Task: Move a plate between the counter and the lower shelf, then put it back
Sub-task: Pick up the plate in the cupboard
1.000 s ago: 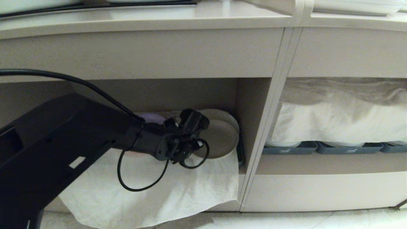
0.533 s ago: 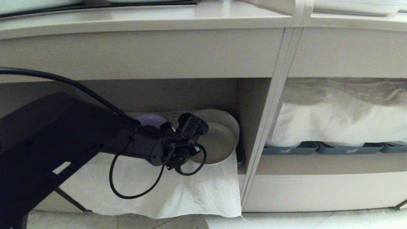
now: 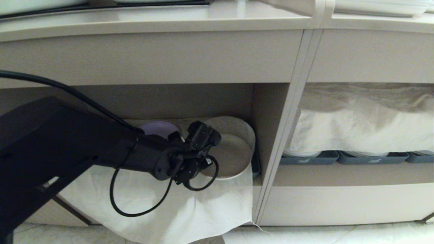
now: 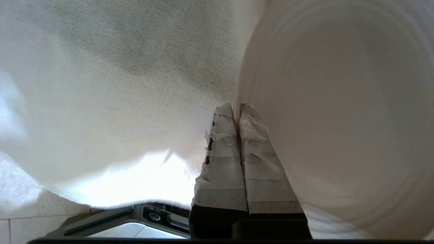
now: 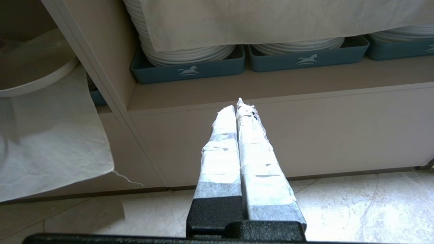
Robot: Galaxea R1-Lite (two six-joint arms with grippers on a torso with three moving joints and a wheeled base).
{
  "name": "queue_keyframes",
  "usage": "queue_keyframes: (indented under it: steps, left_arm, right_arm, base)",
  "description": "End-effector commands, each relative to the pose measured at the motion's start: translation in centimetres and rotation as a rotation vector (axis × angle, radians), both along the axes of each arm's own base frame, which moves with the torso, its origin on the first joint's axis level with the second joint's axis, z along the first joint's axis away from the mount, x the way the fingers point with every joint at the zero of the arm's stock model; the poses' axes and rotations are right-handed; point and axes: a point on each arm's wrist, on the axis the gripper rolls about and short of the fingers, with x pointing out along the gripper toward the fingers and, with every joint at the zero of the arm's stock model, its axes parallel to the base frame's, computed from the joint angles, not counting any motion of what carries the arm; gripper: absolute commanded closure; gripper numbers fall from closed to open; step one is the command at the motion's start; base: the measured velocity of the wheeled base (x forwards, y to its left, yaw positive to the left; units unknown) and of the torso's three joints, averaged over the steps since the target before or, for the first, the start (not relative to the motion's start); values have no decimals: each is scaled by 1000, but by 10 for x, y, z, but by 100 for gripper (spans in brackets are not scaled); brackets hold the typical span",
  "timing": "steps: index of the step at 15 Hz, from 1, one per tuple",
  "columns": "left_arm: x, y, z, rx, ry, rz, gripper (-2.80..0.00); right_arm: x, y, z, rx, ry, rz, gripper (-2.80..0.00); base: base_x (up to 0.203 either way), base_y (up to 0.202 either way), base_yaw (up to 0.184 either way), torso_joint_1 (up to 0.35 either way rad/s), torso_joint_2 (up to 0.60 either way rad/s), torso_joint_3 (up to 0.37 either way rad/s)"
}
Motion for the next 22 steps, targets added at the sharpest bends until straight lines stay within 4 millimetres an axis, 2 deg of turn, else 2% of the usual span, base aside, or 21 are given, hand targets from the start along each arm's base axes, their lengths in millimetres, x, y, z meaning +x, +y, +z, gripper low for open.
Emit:
queue_keyframes:
  steps: [1, 22]
  left_arm:
    - [-1, 1, 6, -11, -14, 7, 0]
    - [-29, 22, 24, -18, -21, 7, 0]
  right_arm:
    - [0, 0, 0, 1, 0, 0, 0]
    - [0, 0, 0, 1, 0, 0, 0]
  base:
    - [0, 0, 0, 0, 0, 0]
    - [0, 0, 0, 0, 0, 0]
